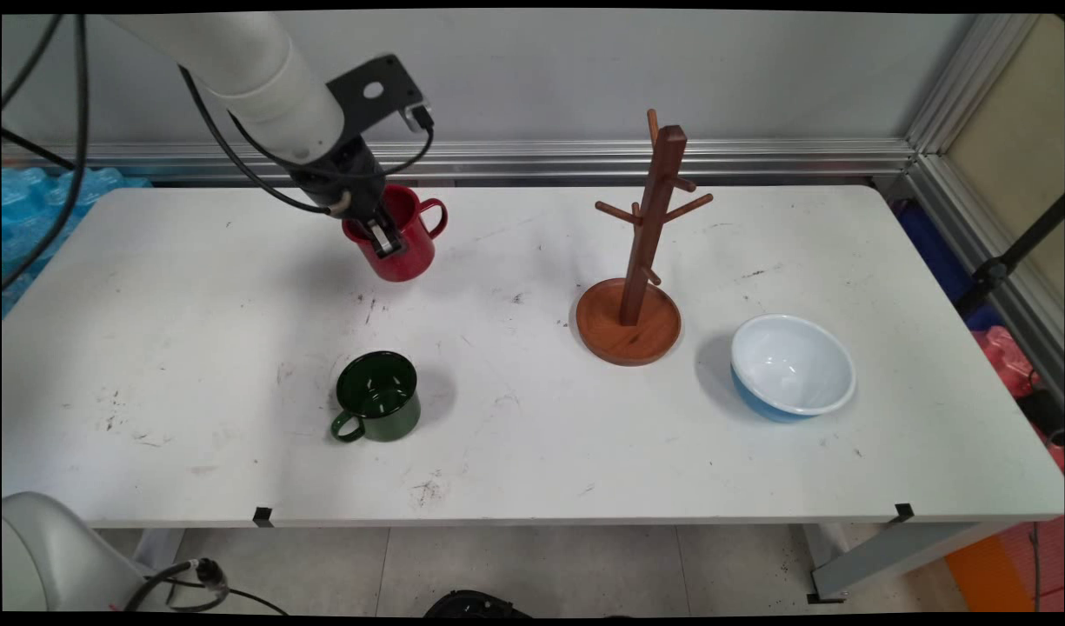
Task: Place the picked object on the table
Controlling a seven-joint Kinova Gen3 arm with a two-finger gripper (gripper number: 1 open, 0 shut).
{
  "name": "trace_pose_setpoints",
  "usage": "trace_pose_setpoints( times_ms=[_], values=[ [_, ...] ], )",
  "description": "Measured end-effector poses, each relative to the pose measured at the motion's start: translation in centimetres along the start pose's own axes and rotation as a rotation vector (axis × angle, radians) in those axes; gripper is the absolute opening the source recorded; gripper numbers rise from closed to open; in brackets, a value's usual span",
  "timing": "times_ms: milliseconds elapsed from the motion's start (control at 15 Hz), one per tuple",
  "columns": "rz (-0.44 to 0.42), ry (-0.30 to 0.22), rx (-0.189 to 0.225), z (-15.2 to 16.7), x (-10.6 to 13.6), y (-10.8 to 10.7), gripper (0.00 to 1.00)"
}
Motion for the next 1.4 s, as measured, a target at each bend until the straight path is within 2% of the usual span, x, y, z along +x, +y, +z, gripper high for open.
trace_pose_setpoints(
  times_ms=[400,1400],
  values=[
    [-0.011,-0.022,0.016,3.0,0.2,0.4,0.00],
    [-0.039,-0.010,-0.018,6.8,0.3,1.6,0.00]
  ],
)
